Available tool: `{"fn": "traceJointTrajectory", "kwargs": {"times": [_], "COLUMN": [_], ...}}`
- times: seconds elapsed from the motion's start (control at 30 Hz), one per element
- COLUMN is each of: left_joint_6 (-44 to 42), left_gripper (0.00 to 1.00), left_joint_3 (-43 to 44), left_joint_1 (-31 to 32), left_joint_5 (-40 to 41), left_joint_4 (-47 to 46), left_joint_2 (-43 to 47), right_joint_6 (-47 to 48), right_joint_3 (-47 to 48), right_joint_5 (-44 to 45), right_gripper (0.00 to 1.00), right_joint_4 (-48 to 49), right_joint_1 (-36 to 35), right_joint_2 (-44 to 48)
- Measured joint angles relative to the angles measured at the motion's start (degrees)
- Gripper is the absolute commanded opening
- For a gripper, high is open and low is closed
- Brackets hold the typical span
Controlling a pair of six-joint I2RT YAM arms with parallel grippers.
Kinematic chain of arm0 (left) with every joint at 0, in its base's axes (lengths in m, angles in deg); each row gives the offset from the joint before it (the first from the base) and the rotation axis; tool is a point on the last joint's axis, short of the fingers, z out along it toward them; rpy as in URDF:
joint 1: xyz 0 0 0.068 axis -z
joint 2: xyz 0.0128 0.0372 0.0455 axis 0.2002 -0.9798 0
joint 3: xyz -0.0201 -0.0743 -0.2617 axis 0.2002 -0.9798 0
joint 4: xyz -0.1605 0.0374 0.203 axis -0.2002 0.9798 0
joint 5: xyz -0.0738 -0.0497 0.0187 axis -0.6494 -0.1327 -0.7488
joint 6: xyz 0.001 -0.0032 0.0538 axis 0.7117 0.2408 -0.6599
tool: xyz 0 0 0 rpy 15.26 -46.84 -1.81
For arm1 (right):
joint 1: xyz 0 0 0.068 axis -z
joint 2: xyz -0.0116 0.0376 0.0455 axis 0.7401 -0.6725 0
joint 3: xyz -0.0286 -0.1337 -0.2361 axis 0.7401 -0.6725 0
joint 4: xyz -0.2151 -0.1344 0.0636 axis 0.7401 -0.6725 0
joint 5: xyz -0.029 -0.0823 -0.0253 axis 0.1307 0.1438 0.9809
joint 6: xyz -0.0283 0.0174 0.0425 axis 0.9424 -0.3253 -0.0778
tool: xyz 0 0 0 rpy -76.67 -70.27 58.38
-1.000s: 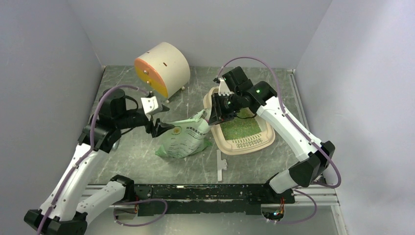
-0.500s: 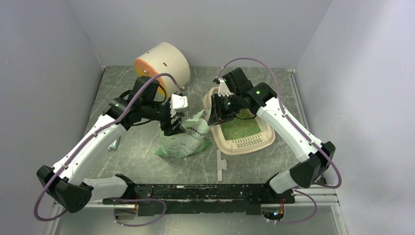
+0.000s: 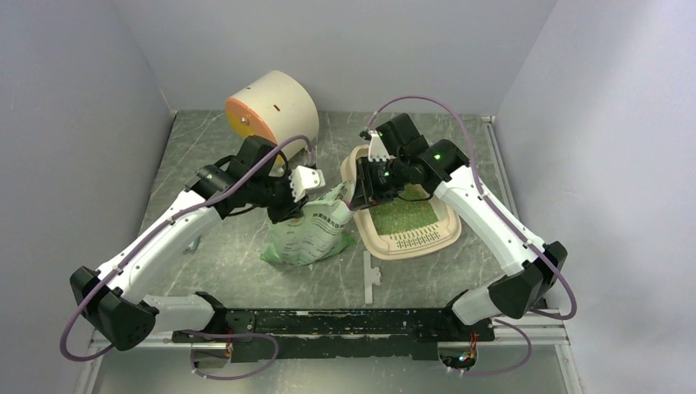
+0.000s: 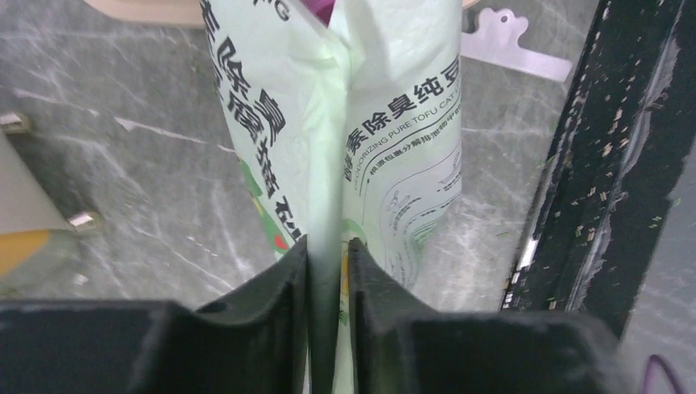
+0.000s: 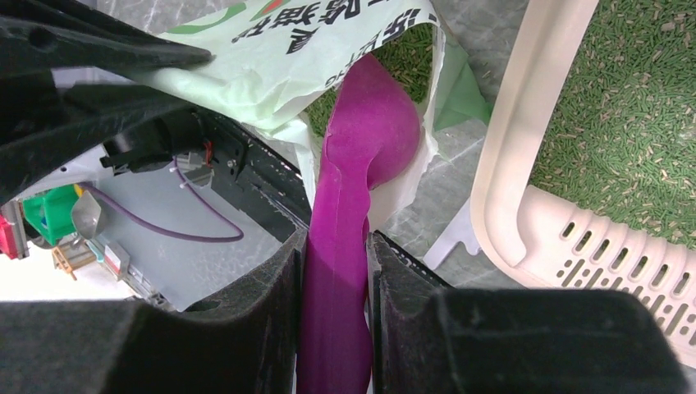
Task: Fill the litter box with clean litter
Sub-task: 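Scoop the cat litter from the cat litter bag.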
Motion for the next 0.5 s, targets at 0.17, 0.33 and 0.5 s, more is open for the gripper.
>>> {"fn": "traceJointTrajectory", "kwargs": {"times": [0.17, 0.33, 0.5], "left_joint_6": [-1.09, -2.8, -4.31], "left_gripper": [0.05, 0.05, 0.05], "left_joint_3": [-2.84, -8.83, -11.67], "left_joint_1": [1.09, 1.99, 3.04], "left_joint_5": [0.96, 1.31, 1.31], "left_joint_4": [-1.97, -5.77, -5.7], "left_joint_2": [0.79, 8.79, 14.93], "right_joint_6": [-0.33, -1.51, -2.27], "right_joint_3": [1.46, 5.38, 10.12], "right_joint_5": [1.16, 4.37, 6.12], "right_gripper": [0.0, 0.0, 0.0], "right_joint_4": [-1.92, -6.62, -11.78], "right_joint_1": [-0.11, -0.15, -0.63], "right_joint_2": [0.37, 0.42, 0.37]}}
